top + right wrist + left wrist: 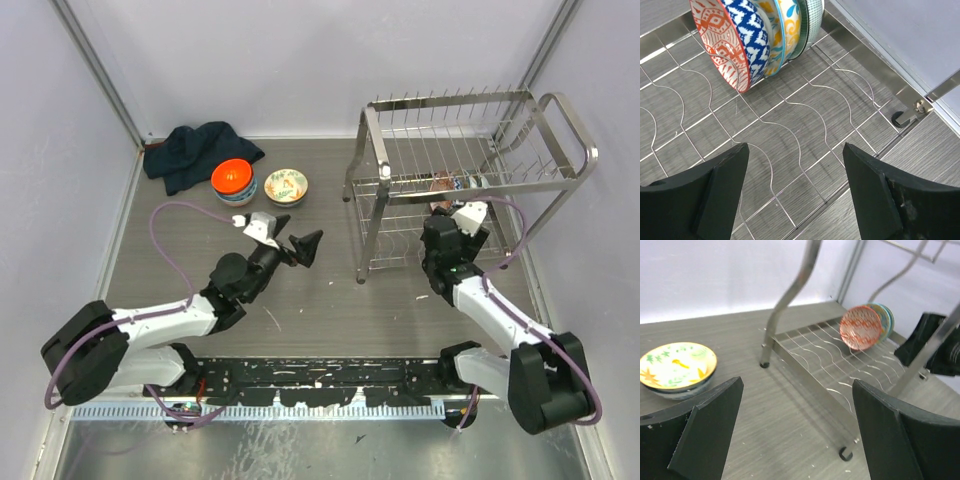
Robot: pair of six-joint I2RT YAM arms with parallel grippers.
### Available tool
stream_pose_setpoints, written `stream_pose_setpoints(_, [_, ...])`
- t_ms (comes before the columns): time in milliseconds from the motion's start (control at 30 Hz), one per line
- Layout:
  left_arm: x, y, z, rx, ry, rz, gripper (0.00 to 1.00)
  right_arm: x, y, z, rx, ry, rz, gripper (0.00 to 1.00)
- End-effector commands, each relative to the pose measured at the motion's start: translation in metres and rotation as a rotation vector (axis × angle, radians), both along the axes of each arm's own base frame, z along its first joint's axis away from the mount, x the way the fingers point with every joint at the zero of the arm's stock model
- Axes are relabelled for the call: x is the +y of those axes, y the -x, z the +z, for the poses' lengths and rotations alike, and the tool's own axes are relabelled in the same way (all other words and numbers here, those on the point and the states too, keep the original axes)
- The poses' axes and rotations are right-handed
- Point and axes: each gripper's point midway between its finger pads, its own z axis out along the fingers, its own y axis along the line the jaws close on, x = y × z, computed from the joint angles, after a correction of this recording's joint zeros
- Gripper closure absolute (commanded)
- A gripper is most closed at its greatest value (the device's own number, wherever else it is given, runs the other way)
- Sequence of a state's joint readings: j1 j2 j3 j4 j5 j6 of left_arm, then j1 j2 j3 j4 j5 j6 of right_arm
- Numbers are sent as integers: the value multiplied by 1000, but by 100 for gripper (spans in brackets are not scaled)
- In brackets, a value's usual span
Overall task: Unload the bowls from the dish rack
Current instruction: Pick up the bowl from the dish rack.
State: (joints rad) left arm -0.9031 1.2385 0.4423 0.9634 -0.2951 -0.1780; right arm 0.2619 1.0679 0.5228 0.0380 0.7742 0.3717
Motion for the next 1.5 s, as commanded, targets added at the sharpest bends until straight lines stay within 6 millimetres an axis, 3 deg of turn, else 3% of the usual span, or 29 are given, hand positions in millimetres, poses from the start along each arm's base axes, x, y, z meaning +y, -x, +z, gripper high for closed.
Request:
stream_pose_setpoints(0, [28, -9, 3, 5, 44, 105, 2, 4, -15, 20, -73, 69, -46, 19])
stream_pose_setpoints(433, [63, -12, 6, -7, 56, 193, 2, 19, -42, -5, -67, 74, -47, 26])
stream_pose_setpoints(1167, [73, -22, 4, -7, 54, 232, 2, 16, -70, 2, -52, 137, -134, 33])
stream_pose_setpoints(1467, [68, -28, 11, -8, 79, 216, 2, 14, -92, -3, -26, 142, -155, 46])
